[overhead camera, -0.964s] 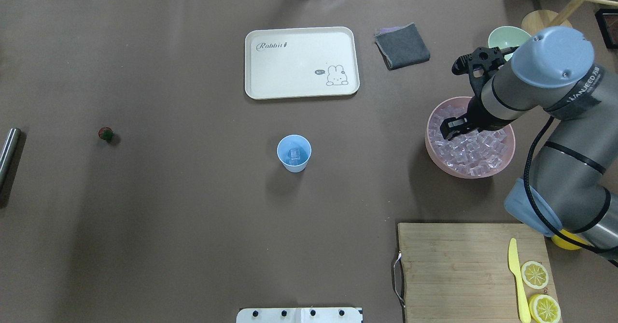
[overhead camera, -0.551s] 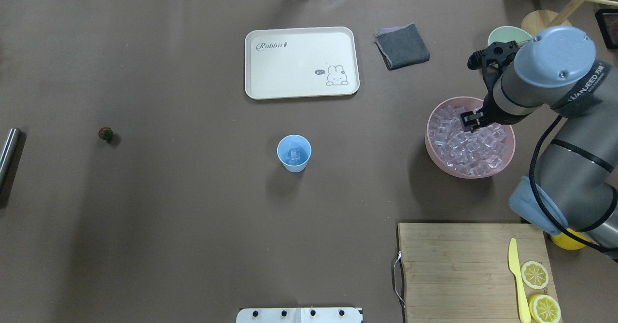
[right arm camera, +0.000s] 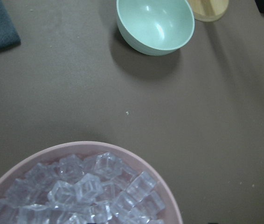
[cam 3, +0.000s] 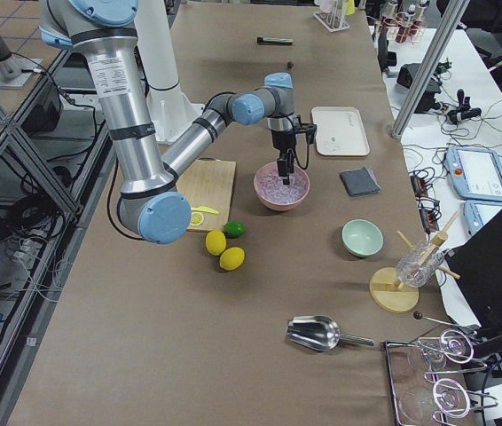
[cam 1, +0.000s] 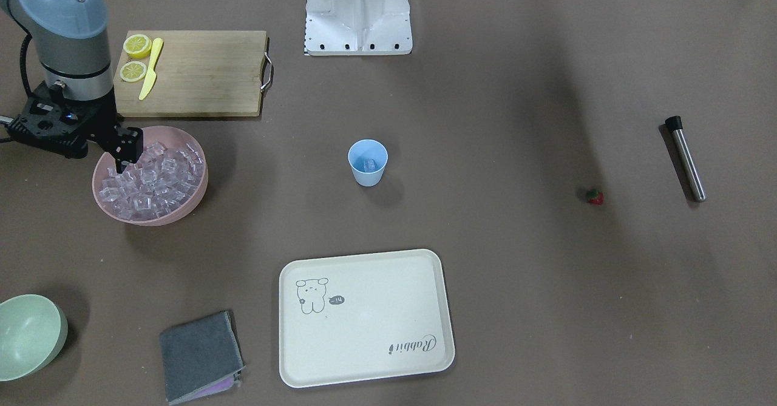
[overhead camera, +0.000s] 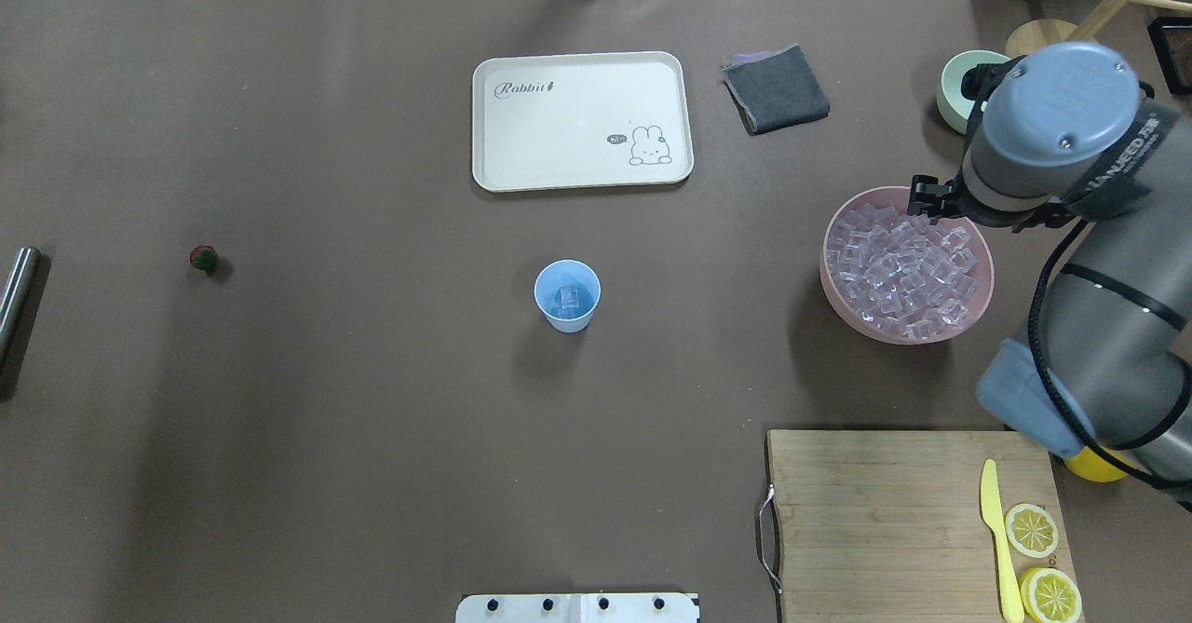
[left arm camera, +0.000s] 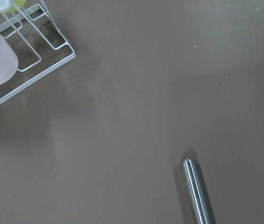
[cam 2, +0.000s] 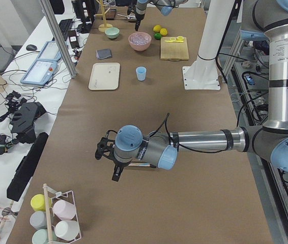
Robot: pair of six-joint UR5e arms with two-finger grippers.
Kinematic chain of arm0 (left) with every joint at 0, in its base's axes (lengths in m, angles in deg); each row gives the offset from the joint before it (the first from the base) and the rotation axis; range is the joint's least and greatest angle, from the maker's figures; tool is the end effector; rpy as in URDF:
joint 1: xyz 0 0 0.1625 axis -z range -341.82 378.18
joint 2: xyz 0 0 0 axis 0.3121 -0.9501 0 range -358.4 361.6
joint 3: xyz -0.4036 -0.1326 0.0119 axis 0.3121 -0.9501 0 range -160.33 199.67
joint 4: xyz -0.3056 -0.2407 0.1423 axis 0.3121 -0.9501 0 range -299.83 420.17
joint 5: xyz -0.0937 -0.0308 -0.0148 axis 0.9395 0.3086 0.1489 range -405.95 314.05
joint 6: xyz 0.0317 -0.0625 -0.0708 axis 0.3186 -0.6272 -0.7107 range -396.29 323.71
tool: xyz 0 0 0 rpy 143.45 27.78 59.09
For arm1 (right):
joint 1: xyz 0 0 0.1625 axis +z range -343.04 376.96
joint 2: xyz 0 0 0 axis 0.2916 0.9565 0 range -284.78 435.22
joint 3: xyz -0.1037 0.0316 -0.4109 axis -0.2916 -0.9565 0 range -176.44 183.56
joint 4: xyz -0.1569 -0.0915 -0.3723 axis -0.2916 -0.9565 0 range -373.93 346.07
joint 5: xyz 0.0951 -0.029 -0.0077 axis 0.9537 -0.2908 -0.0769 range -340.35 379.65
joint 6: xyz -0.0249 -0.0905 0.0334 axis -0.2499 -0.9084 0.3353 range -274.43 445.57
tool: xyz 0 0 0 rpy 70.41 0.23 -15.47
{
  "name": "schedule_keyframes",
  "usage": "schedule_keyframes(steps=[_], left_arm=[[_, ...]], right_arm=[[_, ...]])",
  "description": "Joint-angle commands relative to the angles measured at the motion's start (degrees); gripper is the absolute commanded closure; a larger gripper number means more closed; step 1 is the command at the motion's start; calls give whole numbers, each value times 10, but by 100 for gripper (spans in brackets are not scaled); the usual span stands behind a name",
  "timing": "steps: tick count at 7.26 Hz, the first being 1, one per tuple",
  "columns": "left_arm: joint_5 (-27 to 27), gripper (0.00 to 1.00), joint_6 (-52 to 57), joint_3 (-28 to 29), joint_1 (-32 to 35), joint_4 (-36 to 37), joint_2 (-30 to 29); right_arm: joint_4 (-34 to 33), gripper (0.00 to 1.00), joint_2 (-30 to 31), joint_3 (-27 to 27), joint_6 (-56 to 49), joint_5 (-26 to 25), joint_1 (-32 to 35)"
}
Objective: Mash ice and strawberries in cup
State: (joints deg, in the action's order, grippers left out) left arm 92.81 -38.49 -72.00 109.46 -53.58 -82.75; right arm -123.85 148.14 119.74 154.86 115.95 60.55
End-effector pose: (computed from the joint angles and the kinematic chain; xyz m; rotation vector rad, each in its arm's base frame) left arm -0.0688 -0.4641 0.6406 0.3169 0.8445 0.0902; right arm -0.3076 -0.4618 0.3514 0.1255 -0.4047 0.3712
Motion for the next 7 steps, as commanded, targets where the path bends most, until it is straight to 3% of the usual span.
schedule_keyframes(steps=[1,2,3,5,7], left_arm=[[-1,2,1,0,0,0,1],[-1,2,1,2,0,0,1],[-1,2,1,1,0,0,1],[-1,2,0,1,0,0,1],[-1,2,1,0,0,0,1]], right_arm=[[-40,13,-45,-10,155,-57,-64],[-53,13,-38,-13,190,-73,-65],[-57,11,-37,-20,261,-122,-66],[-57,11,-34,-33,293,-132,-61],[-57,20,-30,-56,332,-156,-64]])
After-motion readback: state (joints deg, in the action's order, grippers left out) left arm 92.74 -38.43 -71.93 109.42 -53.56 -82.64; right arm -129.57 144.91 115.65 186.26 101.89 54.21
